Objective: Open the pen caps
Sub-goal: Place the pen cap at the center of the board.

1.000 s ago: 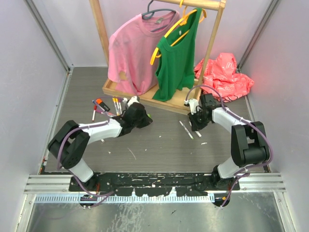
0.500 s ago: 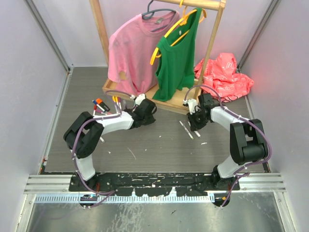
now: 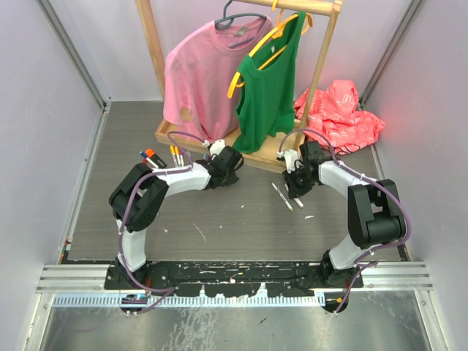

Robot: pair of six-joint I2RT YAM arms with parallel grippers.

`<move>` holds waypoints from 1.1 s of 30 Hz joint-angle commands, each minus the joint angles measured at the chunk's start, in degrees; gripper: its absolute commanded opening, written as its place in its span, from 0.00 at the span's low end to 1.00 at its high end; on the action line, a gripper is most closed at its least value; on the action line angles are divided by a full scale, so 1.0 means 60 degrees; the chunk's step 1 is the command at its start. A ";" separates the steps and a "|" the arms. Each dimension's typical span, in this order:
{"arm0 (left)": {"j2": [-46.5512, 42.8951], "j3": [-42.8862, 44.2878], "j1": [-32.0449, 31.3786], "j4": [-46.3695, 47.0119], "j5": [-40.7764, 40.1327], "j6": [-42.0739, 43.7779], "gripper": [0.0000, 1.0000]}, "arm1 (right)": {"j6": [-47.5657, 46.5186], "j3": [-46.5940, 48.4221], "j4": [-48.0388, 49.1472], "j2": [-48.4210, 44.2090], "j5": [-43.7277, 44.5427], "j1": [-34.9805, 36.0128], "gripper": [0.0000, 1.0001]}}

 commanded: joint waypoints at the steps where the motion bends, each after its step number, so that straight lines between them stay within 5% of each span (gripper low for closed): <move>1: 0.0047 0.0314 -0.0053 -0.0152 -0.0212 0.0136 0.15 | 0.0050 0.0388 0.0206 0.0012 0.0079 0.0073 0.15; 19: 0.0078 0.0476 -0.0044 -0.0194 0.0102 0.0187 0.26 | 0.0021 0.0439 0.0150 0.0016 0.0068 0.0124 0.27; 33: -0.1584 -0.0390 -0.0171 0.0216 0.0648 0.0268 0.29 | 0.0005 0.0487 0.0067 -0.0125 0.0046 0.0116 0.33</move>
